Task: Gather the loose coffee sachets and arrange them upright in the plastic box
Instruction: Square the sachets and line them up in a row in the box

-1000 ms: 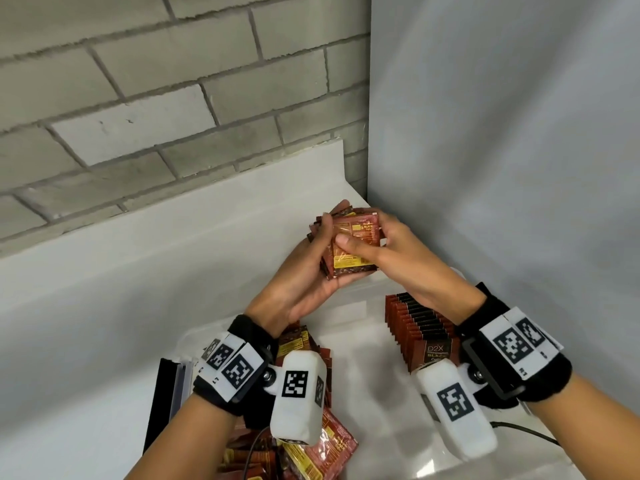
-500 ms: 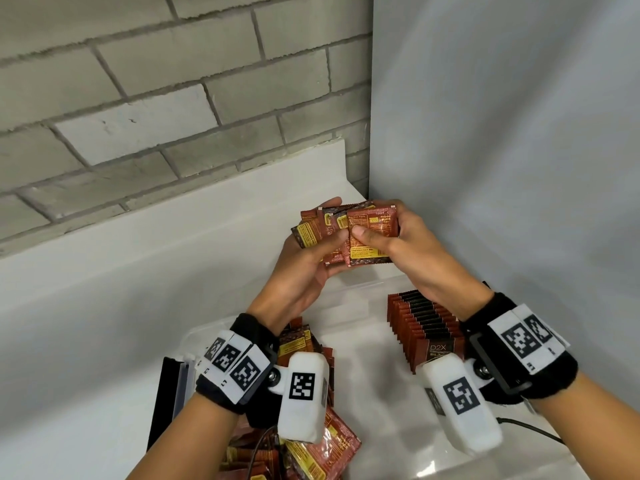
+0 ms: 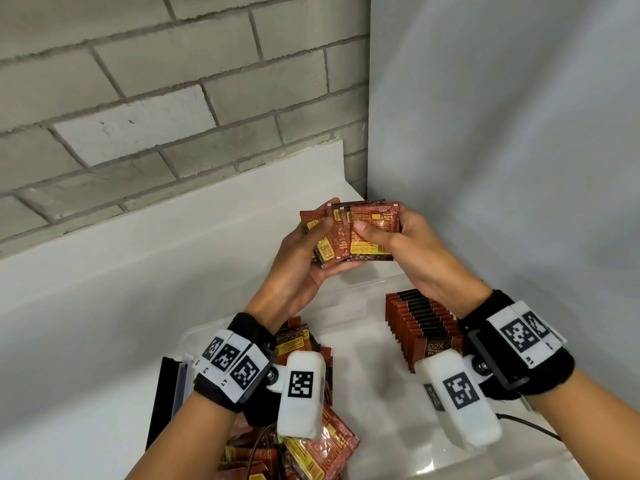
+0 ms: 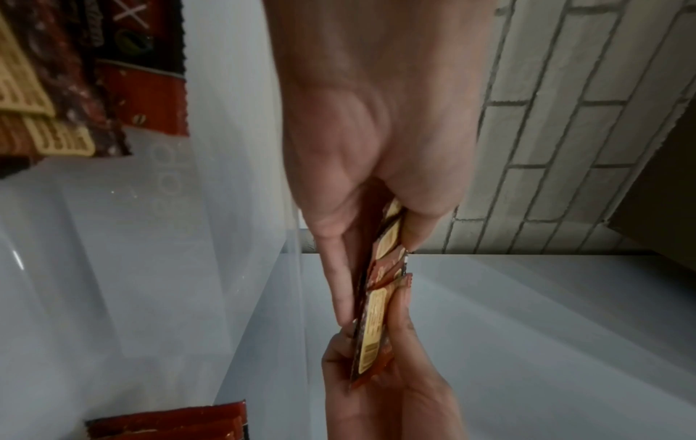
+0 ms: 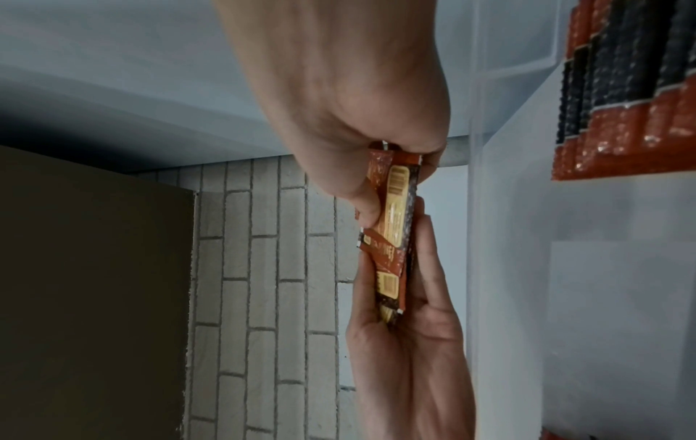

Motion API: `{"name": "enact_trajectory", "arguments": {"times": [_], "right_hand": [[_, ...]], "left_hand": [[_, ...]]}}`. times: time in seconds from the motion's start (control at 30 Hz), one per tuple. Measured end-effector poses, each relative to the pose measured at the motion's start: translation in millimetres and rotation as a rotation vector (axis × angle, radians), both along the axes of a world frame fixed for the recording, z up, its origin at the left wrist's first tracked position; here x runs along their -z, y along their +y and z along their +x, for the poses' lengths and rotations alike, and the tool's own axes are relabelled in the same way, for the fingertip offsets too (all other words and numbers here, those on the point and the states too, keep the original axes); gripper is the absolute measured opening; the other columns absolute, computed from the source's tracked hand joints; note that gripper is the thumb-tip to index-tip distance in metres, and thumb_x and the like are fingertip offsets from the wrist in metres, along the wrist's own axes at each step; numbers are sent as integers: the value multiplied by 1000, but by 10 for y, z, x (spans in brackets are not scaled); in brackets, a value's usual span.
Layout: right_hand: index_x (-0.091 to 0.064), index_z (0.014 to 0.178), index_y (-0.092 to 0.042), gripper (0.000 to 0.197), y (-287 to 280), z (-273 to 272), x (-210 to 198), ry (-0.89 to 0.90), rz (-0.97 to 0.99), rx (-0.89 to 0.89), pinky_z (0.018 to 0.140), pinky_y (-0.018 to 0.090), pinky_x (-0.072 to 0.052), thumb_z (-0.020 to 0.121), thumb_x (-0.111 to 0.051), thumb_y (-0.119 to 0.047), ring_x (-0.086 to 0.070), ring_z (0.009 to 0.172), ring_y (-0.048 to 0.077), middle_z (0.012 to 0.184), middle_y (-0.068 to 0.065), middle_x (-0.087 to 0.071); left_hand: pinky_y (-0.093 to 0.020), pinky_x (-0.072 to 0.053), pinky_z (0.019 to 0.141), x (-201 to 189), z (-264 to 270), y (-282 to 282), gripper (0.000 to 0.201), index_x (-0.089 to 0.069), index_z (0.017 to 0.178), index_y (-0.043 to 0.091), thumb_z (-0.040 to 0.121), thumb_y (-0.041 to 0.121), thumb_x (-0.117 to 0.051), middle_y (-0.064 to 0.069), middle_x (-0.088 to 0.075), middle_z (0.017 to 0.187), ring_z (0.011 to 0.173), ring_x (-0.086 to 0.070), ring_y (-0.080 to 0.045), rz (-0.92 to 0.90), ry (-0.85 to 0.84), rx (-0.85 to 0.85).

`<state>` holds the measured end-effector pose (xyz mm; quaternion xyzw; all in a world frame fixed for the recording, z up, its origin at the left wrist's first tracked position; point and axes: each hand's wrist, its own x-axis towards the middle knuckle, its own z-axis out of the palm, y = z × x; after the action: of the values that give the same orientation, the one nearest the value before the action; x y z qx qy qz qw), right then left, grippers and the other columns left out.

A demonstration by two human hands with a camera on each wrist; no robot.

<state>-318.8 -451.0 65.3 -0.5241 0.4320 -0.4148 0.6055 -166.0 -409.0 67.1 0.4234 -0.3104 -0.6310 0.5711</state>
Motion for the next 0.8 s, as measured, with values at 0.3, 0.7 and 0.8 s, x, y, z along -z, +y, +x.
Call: {"name": "enact_trajectory", "arguments": {"times": [0.3, 0.7, 0.8], "right_hand": [[-53, 123, -10, 44, -45, 12, 58, -19, 88, -46, 99, 39, -49, 85, -70, -26, -65, 106, 19, 113, 6, -68], [-58, 115, -16, 32, -1, -1, 18, -39, 37, -70, 90, 24, -50, 85, -68, -22, -66, 103, 13, 108, 0, -70], [-59, 105, -23, 19, 35, 14, -8, -40, 32, -131, 87, 21, -50, 87, -66, -22, -66, 101, 10, 105, -2, -70]], "left_hand": [[-37, -56, 87, 32, 22, -1, 43, -45, 140, 13, 98, 4, -46, -15, -59, 130, 113, -62, -26, -127, 47, -48], [-37, -55, 85, -6, 18, 31, 55, -50, 133, 9, 81, -8, -47, -13, -69, 113, 100, -68, -26, -91, 204, 98], [-36, -54, 88, 7, 27, 58, 56, -50, 133, 9, 80, -10, -47, -16, -65, 120, 104, -66, -26, -76, 220, 168]]}}
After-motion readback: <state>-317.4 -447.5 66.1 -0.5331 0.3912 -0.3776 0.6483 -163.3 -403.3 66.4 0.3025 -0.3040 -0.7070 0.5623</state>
